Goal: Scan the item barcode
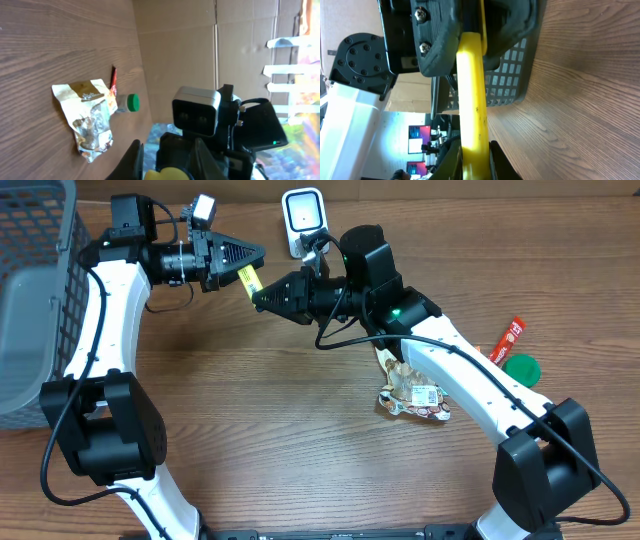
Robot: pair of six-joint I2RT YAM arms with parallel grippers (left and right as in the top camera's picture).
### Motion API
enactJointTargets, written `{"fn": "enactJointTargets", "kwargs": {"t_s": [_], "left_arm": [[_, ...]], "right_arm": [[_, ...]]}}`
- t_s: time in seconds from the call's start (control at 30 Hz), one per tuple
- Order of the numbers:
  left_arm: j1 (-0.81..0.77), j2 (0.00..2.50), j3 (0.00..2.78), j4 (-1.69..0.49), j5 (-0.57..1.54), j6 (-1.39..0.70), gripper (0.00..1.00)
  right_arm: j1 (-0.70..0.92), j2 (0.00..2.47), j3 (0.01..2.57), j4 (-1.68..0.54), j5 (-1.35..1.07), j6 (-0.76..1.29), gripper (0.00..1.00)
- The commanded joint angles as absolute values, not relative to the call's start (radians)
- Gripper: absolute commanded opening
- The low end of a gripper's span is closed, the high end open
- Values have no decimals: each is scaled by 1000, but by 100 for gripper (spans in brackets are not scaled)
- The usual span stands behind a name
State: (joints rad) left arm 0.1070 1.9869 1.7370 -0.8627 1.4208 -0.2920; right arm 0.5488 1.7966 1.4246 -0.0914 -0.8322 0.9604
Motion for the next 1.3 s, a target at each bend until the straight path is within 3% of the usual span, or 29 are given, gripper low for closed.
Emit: {"fn": "enactJointTargets", "kwargs": {"t_s": [0.0, 0.03, 0.1, 0.17, 0.33, 0.53, 0.73, 0.83, 0.9, 1.07, 1.27], "left_arm": [[113, 1979, 1759, -855, 1402, -274, 8], [113, 1979, 1759, -855, 1402, -274, 7], [113, 1979, 1759, -856, 1393, -274, 5], [113, 1979, 1759, -856, 1361, -278, 4], [113, 1979, 1759, -867, 1218, -278, 4], [127, 1979, 1759, -893, 1058, -277, 4], [120, 1979, 1759, -961, 831, -249, 4], [98, 1979, 1759, -1011, 672, -231, 4], [90, 1979, 1759, -1025, 611, -231, 4], [88, 1979, 1759, -1042, 567, -210, 4], [88, 1979, 1759, -1045, 574, -206, 4]], "right_arm": [[541, 1795, 1422, -91, -820, 968, 13], [541, 1795, 1422, -91, -820, 958, 18], [541, 1795, 1422, -92, -820, 915, 44], [541, 1795, 1422, -92, -821, 905, 60], [525, 1795, 1422, -158, -820, 761, 78], [494, 1795, 1422, -527, -760, 434, 79], [498, 1795, 1422, -845, -459, 335, 86], [504, 1795, 1421, -918, -393, 335, 87], [504, 1795, 1421, -943, -337, 336, 100], [504, 1795, 1421, -981, -172, 336, 100], [502, 1795, 1421, -946, -163, 345, 100]]}}
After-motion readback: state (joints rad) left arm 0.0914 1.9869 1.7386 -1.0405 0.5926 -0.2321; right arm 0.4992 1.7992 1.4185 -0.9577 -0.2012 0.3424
